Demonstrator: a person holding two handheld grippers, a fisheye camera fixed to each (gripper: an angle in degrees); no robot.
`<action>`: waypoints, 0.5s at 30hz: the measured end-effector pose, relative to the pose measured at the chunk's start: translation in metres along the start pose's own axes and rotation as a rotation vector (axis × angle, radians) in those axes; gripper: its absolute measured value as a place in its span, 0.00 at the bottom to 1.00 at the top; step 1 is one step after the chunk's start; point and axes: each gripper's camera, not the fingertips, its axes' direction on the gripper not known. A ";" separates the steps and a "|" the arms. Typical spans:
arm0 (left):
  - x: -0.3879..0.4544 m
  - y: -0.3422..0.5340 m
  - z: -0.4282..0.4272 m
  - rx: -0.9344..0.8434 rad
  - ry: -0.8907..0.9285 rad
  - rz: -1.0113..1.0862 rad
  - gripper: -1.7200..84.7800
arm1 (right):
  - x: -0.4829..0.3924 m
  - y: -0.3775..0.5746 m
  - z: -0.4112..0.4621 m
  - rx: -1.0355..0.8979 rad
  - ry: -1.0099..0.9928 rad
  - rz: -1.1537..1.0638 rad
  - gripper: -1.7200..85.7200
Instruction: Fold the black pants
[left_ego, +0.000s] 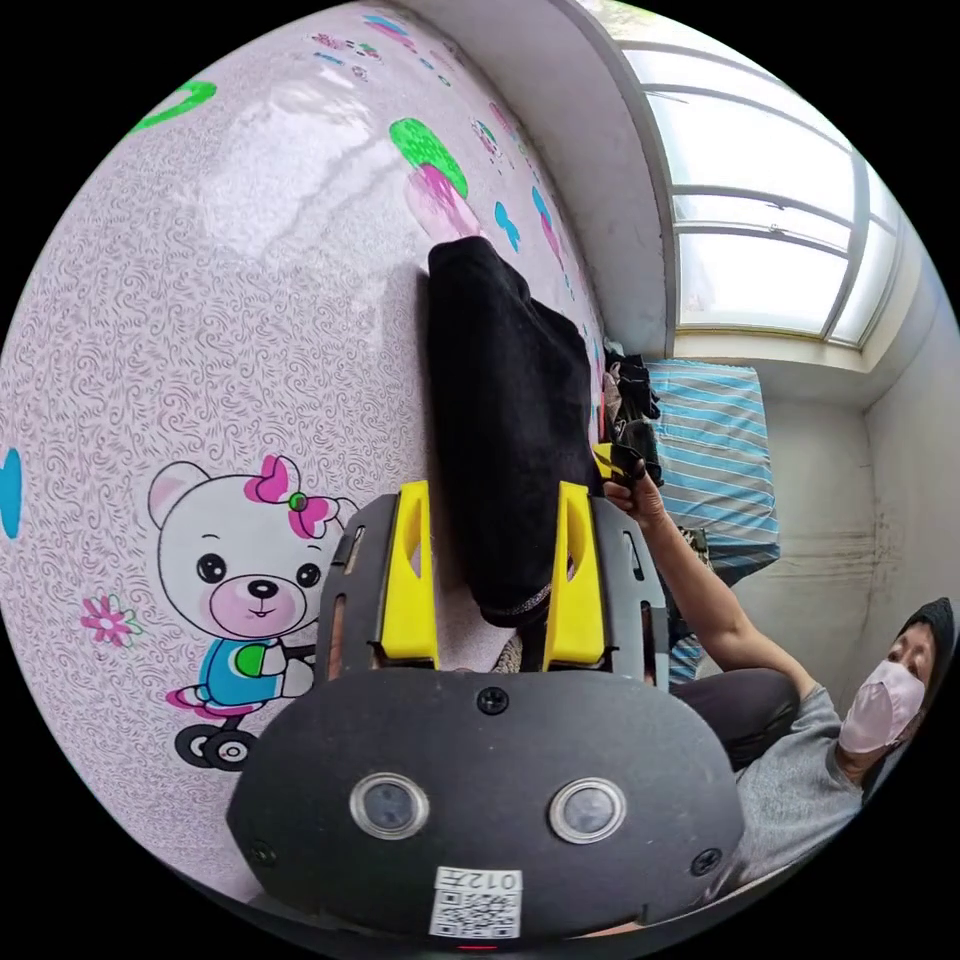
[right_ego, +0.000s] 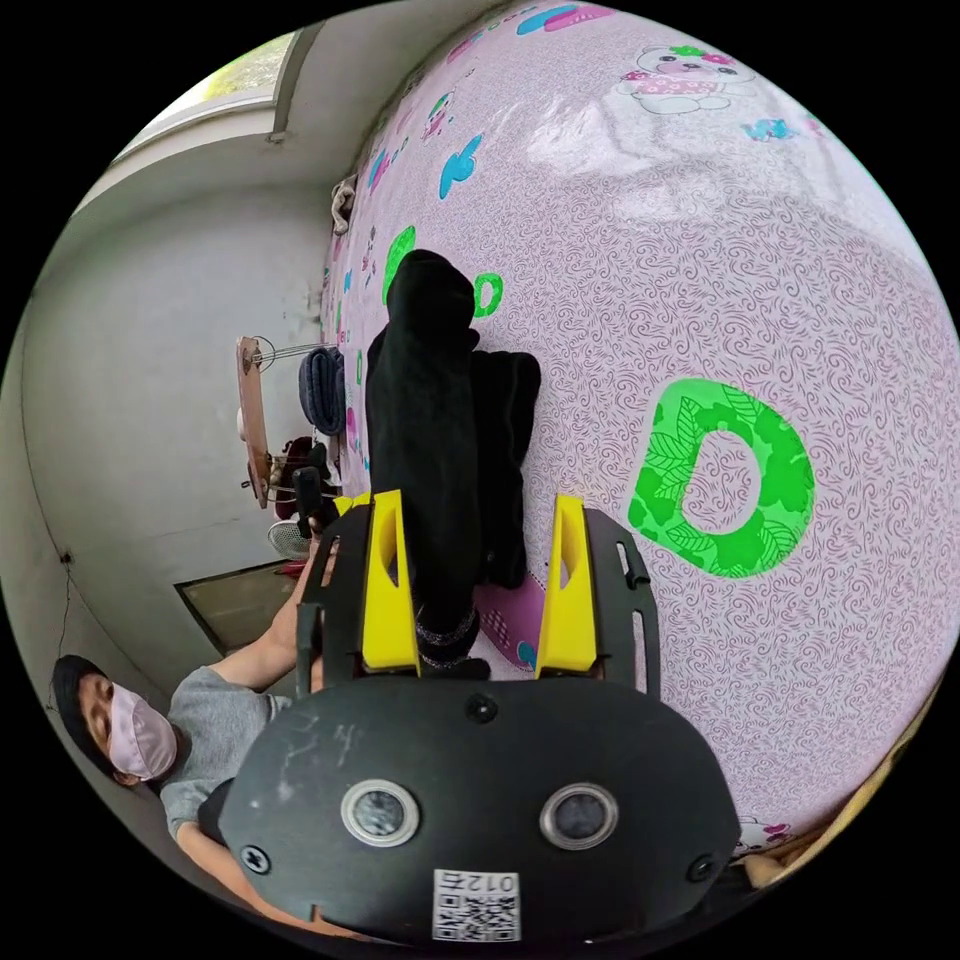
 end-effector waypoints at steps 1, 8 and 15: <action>0.001 -0.003 -0.001 -0.002 0.016 -0.003 0.20 | 0.004 -0.007 0.003 -0.010 -0.001 -0.003 0.24; 0.028 -0.042 -0.009 -0.041 0.132 0.002 0.21 | 0.034 -0.051 0.027 -0.085 -0.003 -0.061 0.22; 0.073 -0.061 -0.027 -0.062 0.148 0.023 0.18 | 0.082 -0.086 0.053 -0.115 -0.062 -0.086 0.20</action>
